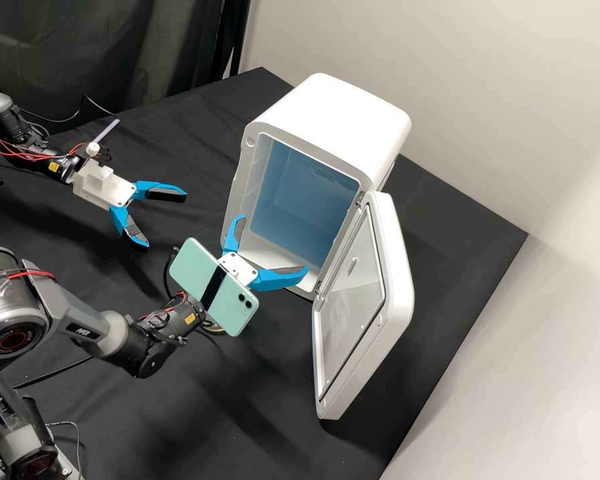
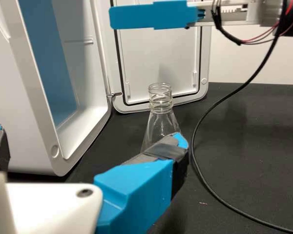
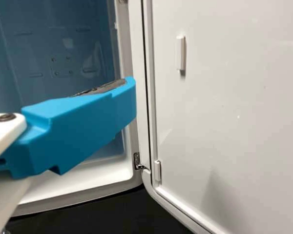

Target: Place the flask in the incubator

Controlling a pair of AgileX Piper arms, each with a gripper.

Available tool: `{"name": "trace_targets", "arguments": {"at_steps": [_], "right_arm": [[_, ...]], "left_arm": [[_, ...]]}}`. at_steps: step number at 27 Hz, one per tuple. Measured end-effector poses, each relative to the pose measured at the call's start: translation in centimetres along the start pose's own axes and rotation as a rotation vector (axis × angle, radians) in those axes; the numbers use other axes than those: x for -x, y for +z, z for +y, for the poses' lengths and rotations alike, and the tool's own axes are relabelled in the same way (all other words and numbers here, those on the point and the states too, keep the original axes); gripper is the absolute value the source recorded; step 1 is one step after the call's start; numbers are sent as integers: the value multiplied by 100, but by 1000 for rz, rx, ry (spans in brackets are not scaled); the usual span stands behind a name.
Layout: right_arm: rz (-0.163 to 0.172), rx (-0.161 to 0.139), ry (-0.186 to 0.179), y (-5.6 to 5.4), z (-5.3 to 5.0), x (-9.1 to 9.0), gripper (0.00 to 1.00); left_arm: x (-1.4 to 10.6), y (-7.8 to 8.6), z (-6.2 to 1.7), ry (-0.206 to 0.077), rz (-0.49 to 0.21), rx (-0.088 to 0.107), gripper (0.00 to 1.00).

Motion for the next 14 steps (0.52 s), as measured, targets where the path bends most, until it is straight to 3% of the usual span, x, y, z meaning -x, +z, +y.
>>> {"name": "trace_targets", "arguments": {"at_steps": [2, 7, 14], "right_arm": [[14, 12, 0, 25, 13, 46, 100], [-4, 16, 9, 82, 42, 91, 100], [-1, 18, 6, 79, 40, 91, 100]], "left_arm": [[0, 0, 0, 0, 0, 0, 100], [24, 11, -19, -8, -3, 0, 100], [80, 105, 6, -2, -34, -7, 100]]}}
